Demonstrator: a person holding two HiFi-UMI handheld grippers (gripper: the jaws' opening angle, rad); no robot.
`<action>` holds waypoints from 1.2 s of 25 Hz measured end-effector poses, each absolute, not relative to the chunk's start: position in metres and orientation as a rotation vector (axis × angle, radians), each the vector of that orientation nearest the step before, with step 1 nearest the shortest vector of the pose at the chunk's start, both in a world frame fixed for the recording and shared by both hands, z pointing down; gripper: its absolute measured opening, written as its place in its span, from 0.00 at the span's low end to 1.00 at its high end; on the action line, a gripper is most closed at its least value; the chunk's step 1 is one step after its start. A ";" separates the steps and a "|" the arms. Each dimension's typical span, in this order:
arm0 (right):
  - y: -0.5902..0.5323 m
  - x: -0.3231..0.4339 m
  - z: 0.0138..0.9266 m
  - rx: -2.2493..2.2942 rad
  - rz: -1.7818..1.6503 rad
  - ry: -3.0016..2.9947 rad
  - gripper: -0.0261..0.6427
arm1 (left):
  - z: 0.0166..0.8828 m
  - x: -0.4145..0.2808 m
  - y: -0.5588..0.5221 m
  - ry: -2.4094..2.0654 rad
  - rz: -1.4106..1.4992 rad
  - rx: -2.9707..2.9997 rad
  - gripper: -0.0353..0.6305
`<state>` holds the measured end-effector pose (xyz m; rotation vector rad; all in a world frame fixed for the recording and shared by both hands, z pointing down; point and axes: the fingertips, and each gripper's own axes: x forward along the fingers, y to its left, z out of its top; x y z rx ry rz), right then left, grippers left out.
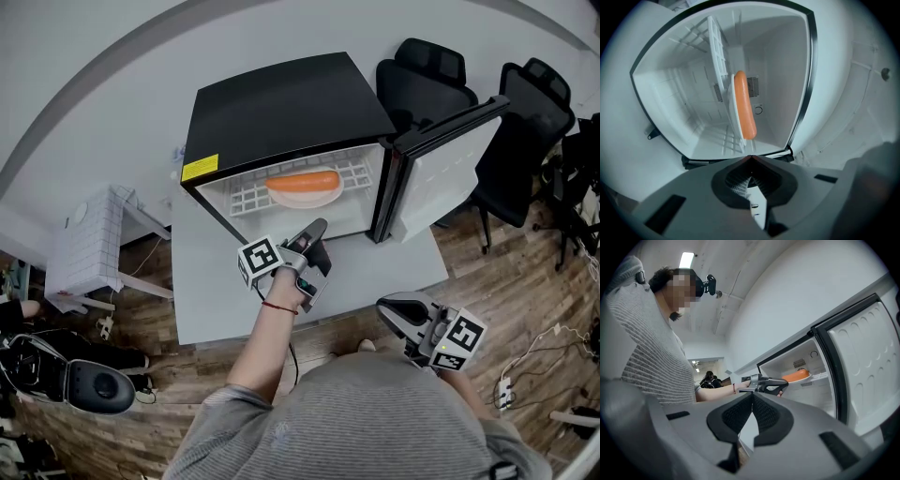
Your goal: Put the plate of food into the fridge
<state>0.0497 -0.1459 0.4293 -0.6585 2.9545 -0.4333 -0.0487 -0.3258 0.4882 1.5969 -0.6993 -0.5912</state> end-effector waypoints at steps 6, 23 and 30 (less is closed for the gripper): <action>-0.145 0.049 0.430 -0.657 -0.435 2.957 0.06 | 0.501 -0.043 -0.310 -0.784 -0.442 1.744 0.07; -0.145 0.042 0.435 -0.633 -0.446 2.973 0.06 | 0.489 -0.032 -0.265 -1.019 -0.121 2.269 0.07; -0.146 0.042 0.434 -0.629 -0.445 2.974 0.06 | 0.484 -0.029 -0.247 -0.993 -0.131 2.301 0.07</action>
